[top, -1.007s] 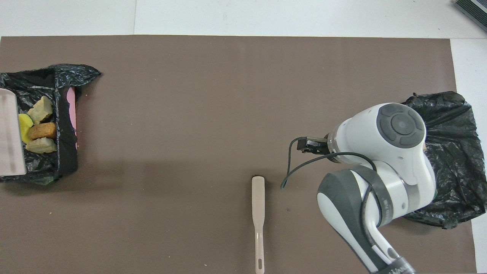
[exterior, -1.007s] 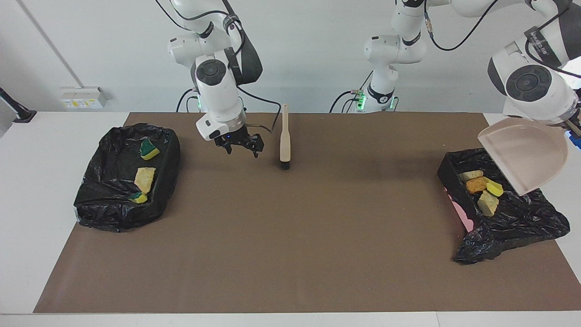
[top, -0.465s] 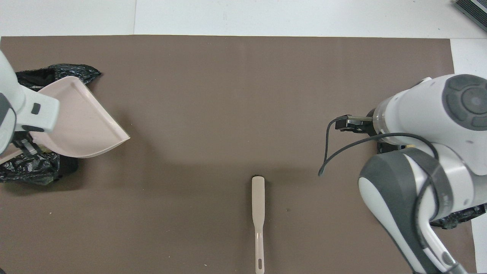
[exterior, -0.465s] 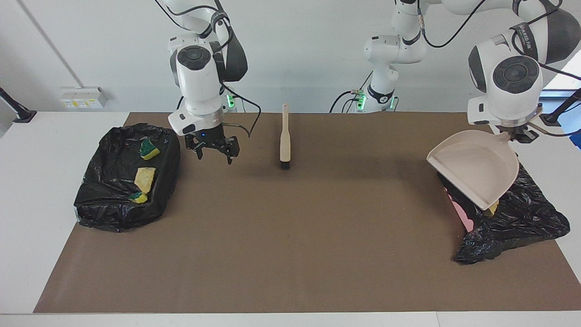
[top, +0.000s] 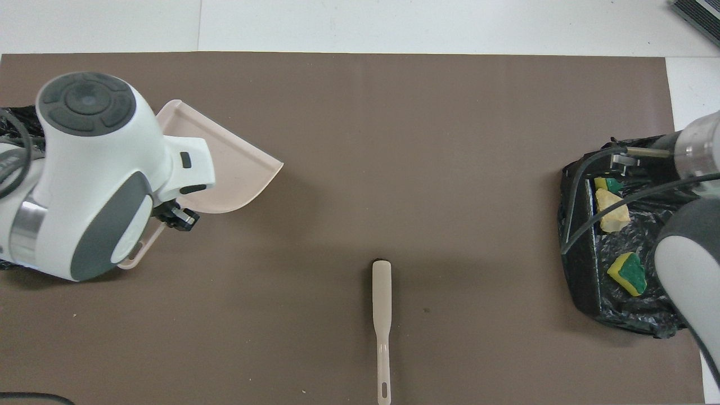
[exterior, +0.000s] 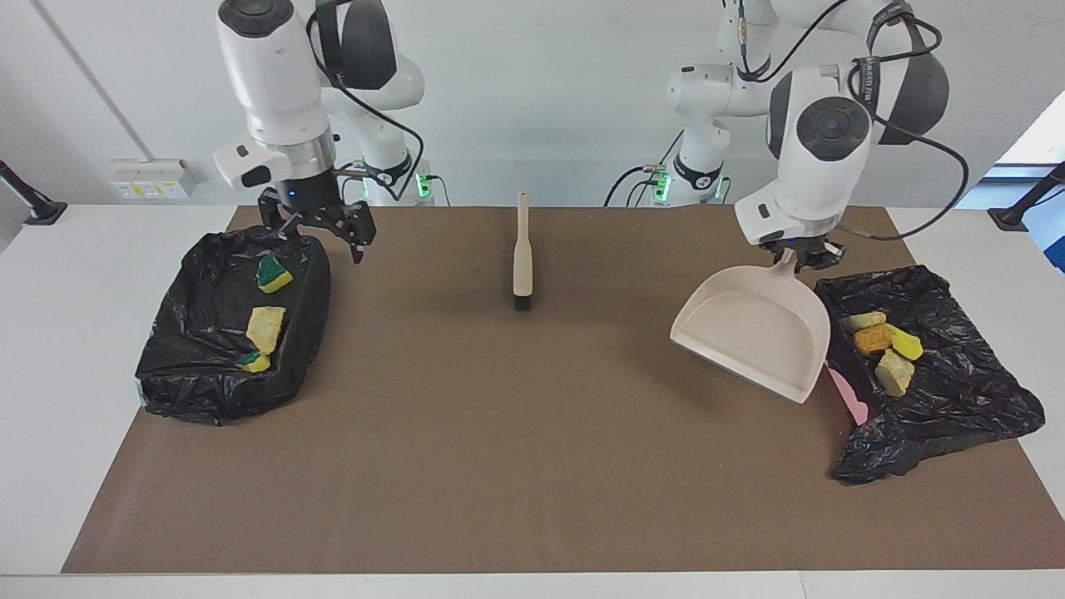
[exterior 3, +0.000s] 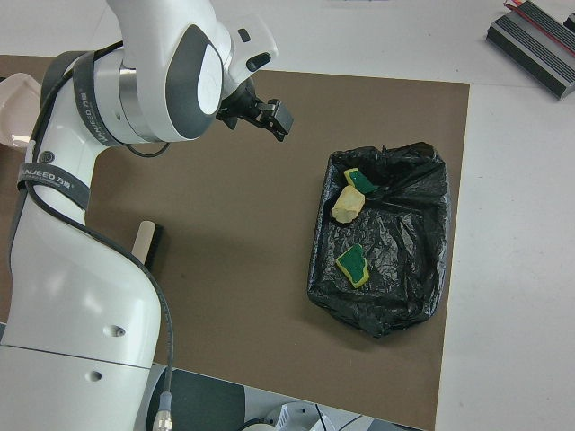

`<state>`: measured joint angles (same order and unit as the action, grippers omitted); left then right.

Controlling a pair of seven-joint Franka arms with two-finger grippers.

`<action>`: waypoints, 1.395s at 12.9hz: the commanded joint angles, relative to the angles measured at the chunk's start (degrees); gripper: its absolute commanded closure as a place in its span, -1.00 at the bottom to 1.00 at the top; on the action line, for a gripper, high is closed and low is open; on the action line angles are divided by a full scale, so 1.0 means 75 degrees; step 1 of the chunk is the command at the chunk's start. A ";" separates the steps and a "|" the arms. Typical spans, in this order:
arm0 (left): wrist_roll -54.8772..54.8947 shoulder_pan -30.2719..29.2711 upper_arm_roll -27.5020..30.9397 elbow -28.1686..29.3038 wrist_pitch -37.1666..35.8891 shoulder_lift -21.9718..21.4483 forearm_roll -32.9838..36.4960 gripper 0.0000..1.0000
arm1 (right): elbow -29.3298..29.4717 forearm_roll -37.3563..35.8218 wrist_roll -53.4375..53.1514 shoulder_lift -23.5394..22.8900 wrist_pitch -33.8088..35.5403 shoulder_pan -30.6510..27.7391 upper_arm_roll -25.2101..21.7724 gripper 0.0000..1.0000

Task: Sweep and dump trash in bin
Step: 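Bring the empty dustpan back to the mat center with the left gripper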

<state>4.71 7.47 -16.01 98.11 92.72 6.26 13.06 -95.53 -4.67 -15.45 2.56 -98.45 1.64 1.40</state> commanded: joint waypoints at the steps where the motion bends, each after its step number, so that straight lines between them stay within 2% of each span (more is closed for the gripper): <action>1: -0.2328 0.0001 -0.0827 -0.0108 0.0946 0.0744 -0.0147 1.00 | 0.0968 0.0248 0.0394 -0.0025 0.1052 -0.0254 0.0014 -1.00; 3: -0.3518 0.0024 -0.1332 -0.0365 0.1254 0.1295 -0.0159 1.00 | 0.1053 0.0224 0.1001 0.0056 0.1349 -0.0266 -0.0313 -1.00; 4: -0.3835 0.0047 -0.1601 -0.0808 0.1231 0.1681 -0.0124 1.00 | 0.0984 0.0282 0.1318 0.0173 0.1280 -0.0266 -0.0547 -1.00; 7: -0.5544 0.0526 -0.1791 -0.1957 0.1674 0.2783 -0.0101 1.00 | 0.0318 0.0306 0.1356 0.0361 0.1163 -0.0207 -0.0573 -1.00; 11: -0.6228 0.1148 -0.1768 -0.2895 0.2191 0.3744 -0.0031 1.00 | 0.0268 0.0318 0.1356 0.0350 0.1092 -0.0137 -0.0561 -1.00; 13: -0.6276 0.1383 -0.1756 -0.3400 0.2250 0.4296 0.0179 1.00 | 0.0233 0.0796 0.1309 0.0350 0.0906 -0.0230 -0.0584 -1.00; 16: -0.6264 0.1442 -0.1791 -0.3367 0.2589 0.4485 0.0356 1.00 | 0.0221 0.0764 0.1391 0.0338 0.0775 -0.0219 -0.0585 -1.00; 18: -0.6264 0.1454 -0.1791 -0.3088 0.2695 0.4498 0.0380 1.00 | 0.0244 0.0763 0.1391 0.0338 0.0927 -0.0231 -0.0585 -1.00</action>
<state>-41.41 17.31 -29.76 75.23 111.90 39.21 14.42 -92.27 -0.15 -6.33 3.99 -91.23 0.52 -3.01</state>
